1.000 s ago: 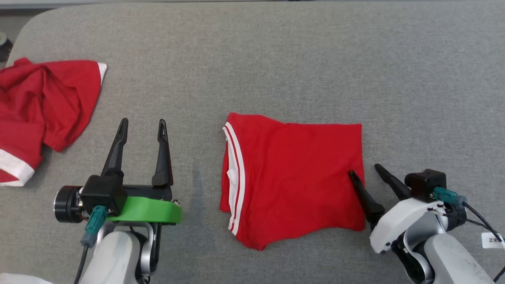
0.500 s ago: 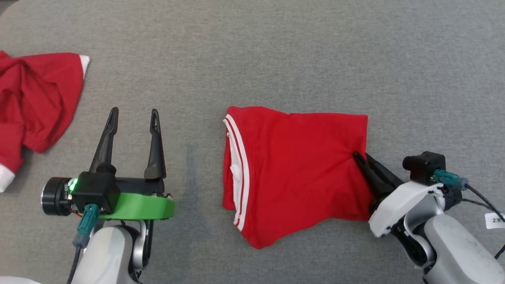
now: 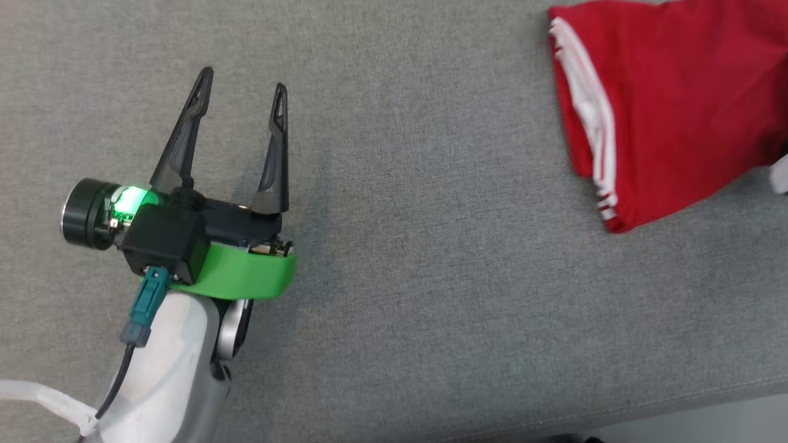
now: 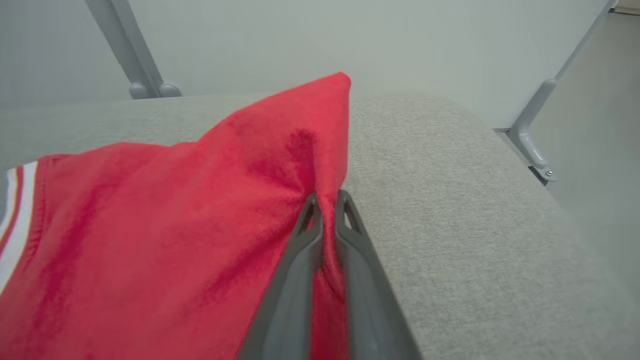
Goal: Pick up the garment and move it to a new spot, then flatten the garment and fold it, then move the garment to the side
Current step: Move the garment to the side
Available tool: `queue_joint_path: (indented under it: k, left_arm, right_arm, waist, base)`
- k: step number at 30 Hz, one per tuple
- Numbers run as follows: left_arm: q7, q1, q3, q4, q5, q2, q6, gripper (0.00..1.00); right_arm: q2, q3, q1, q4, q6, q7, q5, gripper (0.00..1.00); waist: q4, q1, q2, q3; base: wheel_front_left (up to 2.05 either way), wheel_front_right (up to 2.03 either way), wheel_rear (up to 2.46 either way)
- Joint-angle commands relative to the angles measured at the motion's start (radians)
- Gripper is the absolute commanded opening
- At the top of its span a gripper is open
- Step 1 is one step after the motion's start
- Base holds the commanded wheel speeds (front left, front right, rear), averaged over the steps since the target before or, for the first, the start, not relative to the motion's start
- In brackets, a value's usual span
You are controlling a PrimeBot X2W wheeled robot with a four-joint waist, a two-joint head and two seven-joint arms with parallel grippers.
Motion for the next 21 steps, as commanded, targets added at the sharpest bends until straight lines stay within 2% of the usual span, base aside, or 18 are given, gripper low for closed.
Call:
queue_joint_path:
  k: [1,8,11,12,13,14,19,21]
  left_arm:
    - [0.003,-0.034,-0.006,-0.008,0.012,-0.002,-0.007,1.0]
    - [0.009,-0.106,-0.022,-0.029,0.022,-0.003,-0.021,1.0]
    - [0.007,-0.12,-0.021,-0.031,0.021,-0.002,-0.019,1.0]
    - [0.005,-0.121,-0.021,-0.03,0.02,-0.003,-0.017,1.0]
    - [0.004,-0.121,-0.021,-0.028,0.02,-0.003,-0.015,1.0]
    - [0.002,-0.12,-0.02,-0.025,0.019,-0.002,-0.013,1.0]
    - [-0.007,-0.085,-0.014,-0.002,0.006,-0.002,-0.003,1.0]
    - [-0.011,-0.069,-0.009,0.01,-0.001,-0.002,0.003,1.0]
  right_arm:
    - [-0.025,-0.03,-0.04,0.025,-0.002,-0.015,0.001,0.0]
    - [-0.154,-0.169,-0.154,0.159,-0.001,-0.075,-0.058,0.0]
    - [-0.177,-0.222,-0.192,0.208,-0.001,-0.113,-0.11,0.0]
    - [-0.171,-0.237,-0.205,0.23,-0.002,-0.12,-0.127,0.33]
    - [-0.165,-0.246,-0.214,0.243,-0.002,-0.127,-0.145,0.88]
    - [-0.158,-0.258,-0.227,0.25,-0.001,-0.136,-0.167,1.0]
    - [-0.097,-0.295,-0.202,0.24,-0.002,-0.156,-0.225,1.0]
    - [-0.056,-0.32,-0.173,0.195,-0.001,-0.157,-0.237,1.0]
  waist:
    - [-0.019,-0.0001,0.0,0.129]
    - [0.014,-0.0001,0.0,0.226]
    - [0.02,-0.0001,0.0,0.242]
    - [0.022,-0.0001,0.0,0.244]
    - [0.022,-0.0001,0.0,0.245]
    - [0.022,-0.0001,0.0,0.243]
    - [0.015,-0.0001,0.0,0.196]
    - [0.011,-0.0001,0.0,0.167]
  base:
    - [0.0,0.0,0.0]
    - [0.0,0.0,0.0]
    - [0.0,0.0,0.0]
    - [0.0,0.0,0.0]
    - [0.0,0.0,0.0]
    - [0.0,0.0,0.0]
    - [0.0,0.0,0.0]
    - [0.0,0.0,0.0]
